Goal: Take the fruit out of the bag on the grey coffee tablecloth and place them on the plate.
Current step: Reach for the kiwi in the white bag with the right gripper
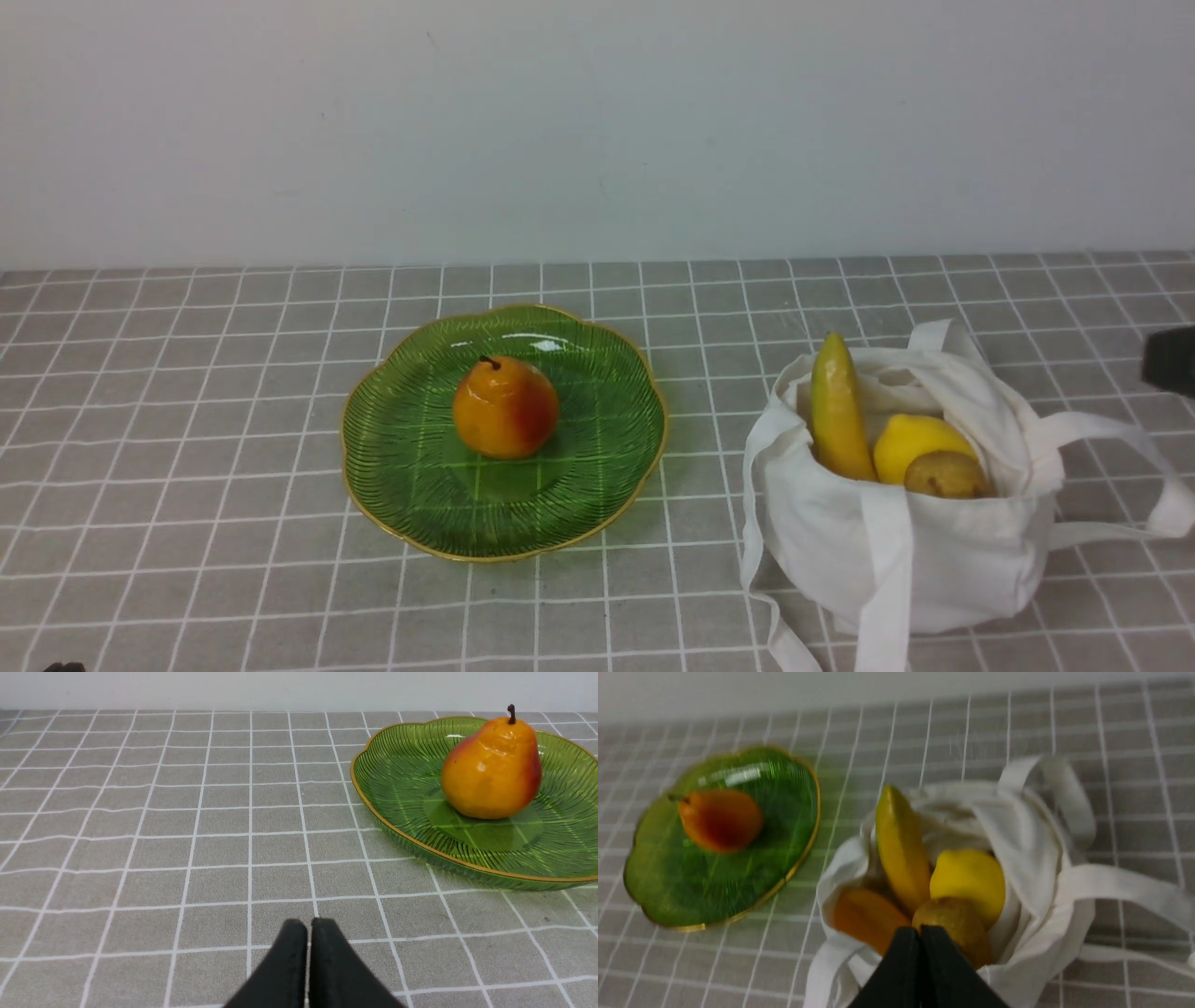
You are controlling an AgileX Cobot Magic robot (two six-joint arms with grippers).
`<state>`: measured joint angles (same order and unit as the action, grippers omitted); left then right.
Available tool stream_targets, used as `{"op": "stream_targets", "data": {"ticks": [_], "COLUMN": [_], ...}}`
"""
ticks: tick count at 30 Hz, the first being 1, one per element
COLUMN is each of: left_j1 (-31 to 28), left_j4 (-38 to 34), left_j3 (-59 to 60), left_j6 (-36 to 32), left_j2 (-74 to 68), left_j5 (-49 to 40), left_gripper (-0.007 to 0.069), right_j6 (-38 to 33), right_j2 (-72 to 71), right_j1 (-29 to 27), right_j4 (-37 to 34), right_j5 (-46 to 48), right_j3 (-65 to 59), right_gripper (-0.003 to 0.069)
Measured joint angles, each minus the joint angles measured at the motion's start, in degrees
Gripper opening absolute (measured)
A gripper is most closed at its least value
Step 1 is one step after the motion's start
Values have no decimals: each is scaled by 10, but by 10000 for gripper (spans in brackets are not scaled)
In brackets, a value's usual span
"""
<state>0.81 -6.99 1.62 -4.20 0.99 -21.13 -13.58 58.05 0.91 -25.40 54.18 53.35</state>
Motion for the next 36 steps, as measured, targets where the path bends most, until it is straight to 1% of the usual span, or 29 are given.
{"op": "stream_targets", "data": {"ticks": [1,2,5,8,10,13,15,16,17,19,21,23,24,25,27,31,36], "left_j1": [0,0,0,0,0,0,0,0,0,0,0,0,0,0,0,0,0], "left_j4": [0,0,0,0,0,0,0,0,0,0,0,0,0,0,0,0,0], "left_j3": [0,0,0,0,0,0,0,0,0,0,0,0,0,0,0,0,0], "left_j6": [0,0,0,0,0,0,0,0,0,0,0,0,0,0,0,0,0], "left_j2": [0,0,0,0,0,0,0,0,0,0,0,0,0,0,0,0,0], "left_j5": [0,0,0,0,0,0,0,0,0,0,0,0,0,0,0,0,0], "left_gripper": [-8,-8,-8,-8,-8,-8,-8,-8,-8,-8,-8,-8,-8,-8,-8,-8,-8], "right_j6": [0,-8,-21,-21,-5,21,37,41,54,70,83,92,92,93,96,97,97], "right_j2": [0,53,137,180,194,210,222,227,241,254,271,298,301,307,321,348,365], "right_j1": [0,0,8,36,60,95,115,119,127,130,131,131,131,132,132,132,132], "right_j4": [0,0,8,38,57,92,126,136,159,172,181,183,183,183,183,183,183], "right_j5": [0,26,60,59,53,44,35,33,27,21,17,13,12,9,4,1,6], "right_j3": [0,27,78,106,111,113,113,113,113,113,113,113,113,113,113,113,114], "right_gripper": [-13,-13,-12,-11,-8,22,71,84,144,205,293,422,438,475,527,577,577]}}
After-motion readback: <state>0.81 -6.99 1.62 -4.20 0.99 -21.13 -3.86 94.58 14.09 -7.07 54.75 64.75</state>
